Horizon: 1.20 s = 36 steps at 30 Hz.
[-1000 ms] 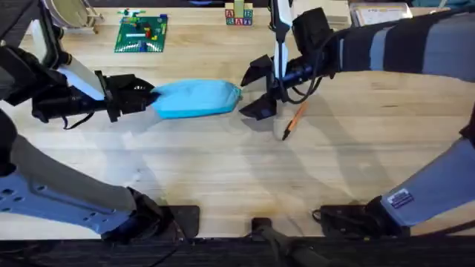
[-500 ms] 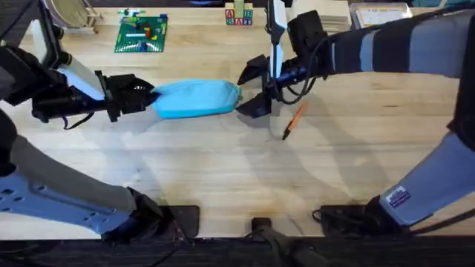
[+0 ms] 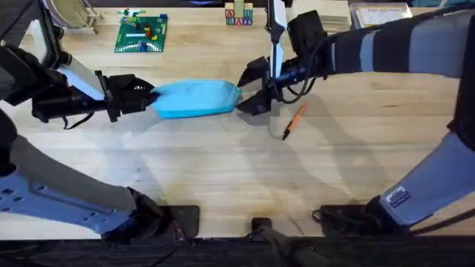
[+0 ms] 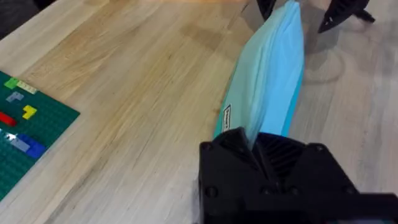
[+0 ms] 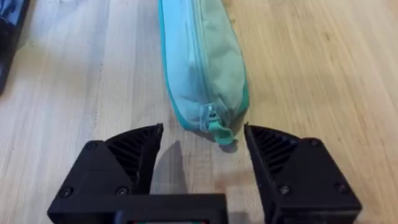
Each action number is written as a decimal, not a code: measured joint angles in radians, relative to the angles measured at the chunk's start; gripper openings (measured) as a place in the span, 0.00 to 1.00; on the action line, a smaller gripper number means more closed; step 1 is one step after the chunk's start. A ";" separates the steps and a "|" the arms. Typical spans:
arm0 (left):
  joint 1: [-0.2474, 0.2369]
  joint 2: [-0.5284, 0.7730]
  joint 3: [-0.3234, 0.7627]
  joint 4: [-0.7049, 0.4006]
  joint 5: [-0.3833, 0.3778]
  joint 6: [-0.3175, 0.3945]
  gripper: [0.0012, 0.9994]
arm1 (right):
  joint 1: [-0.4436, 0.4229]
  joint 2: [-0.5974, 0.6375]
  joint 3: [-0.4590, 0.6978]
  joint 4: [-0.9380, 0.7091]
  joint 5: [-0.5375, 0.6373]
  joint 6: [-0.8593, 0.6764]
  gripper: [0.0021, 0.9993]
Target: Unzip the bag, pick up the pens from the table one at a time and place them inside, then zip the bag closed.
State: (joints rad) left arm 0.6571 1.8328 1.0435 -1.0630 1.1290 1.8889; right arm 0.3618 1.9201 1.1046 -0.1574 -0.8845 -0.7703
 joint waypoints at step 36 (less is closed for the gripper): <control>0.000 0.000 0.000 0.000 0.000 0.000 0.04 | 0.002 0.000 0.000 0.037 0.000 0.034 0.52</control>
State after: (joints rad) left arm 0.6571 1.8328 1.0435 -1.0630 1.1290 1.8889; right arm 0.3637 1.9202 1.1046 -0.1204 -0.8845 -0.7364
